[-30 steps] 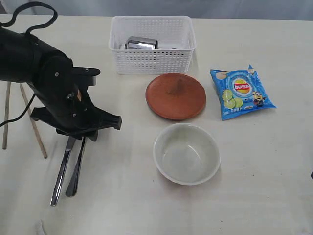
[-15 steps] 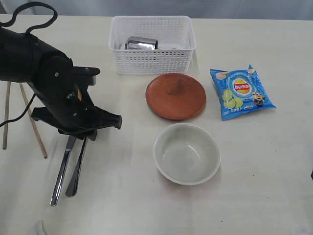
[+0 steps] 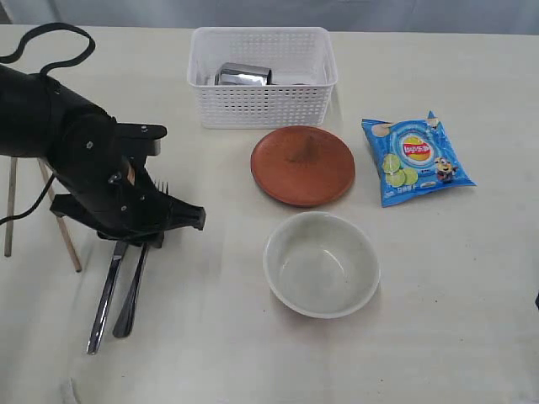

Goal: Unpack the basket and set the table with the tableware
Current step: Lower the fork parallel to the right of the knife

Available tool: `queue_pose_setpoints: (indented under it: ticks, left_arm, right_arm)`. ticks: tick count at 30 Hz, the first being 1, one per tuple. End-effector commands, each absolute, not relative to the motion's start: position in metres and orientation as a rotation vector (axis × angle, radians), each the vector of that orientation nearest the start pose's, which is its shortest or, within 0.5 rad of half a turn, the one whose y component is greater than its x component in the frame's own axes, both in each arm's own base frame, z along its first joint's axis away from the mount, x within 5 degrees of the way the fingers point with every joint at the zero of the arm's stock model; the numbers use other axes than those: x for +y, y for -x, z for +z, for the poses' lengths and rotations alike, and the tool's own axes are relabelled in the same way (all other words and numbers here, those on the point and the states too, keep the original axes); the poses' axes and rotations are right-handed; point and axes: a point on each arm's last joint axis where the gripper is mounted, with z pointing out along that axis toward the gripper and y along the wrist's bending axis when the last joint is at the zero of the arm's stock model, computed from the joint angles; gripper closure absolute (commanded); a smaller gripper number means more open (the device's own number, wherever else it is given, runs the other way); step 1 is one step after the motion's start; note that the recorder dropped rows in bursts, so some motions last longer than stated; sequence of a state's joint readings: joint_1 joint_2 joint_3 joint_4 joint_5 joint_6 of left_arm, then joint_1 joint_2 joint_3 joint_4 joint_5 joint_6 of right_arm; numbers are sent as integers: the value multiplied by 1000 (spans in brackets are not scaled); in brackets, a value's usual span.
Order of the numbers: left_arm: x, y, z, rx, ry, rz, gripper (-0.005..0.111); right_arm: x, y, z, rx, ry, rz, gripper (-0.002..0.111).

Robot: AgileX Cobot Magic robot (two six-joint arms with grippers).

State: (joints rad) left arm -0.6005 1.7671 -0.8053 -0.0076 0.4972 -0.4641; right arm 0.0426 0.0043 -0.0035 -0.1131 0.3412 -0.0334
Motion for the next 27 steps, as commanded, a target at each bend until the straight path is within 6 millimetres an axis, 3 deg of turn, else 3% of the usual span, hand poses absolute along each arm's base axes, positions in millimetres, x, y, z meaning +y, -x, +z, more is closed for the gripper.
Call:
queue_pose_setpoints:
  ticks: [1, 6, 10, 27]
  left_arm:
    - [-165, -237, 123, 2947, -184, -173, 83]
    - [-164, -237, 123, 2957, -184, -166, 85]
    - [-163, -234, 123, 2983, -185, -145, 106]
    - [-152, -220, 126, 3033, -81, -111, 107]
  right_arm:
    - [-1, -54, 183, 1815, 142, -109, 109]
    - [-1, -54, 183, 1815, 142, -109, 109]
    - [-1, -54, 183, 1815, 142, -109, 109]
    - [-1, -54, 183, 1815, 142, -109, 109]
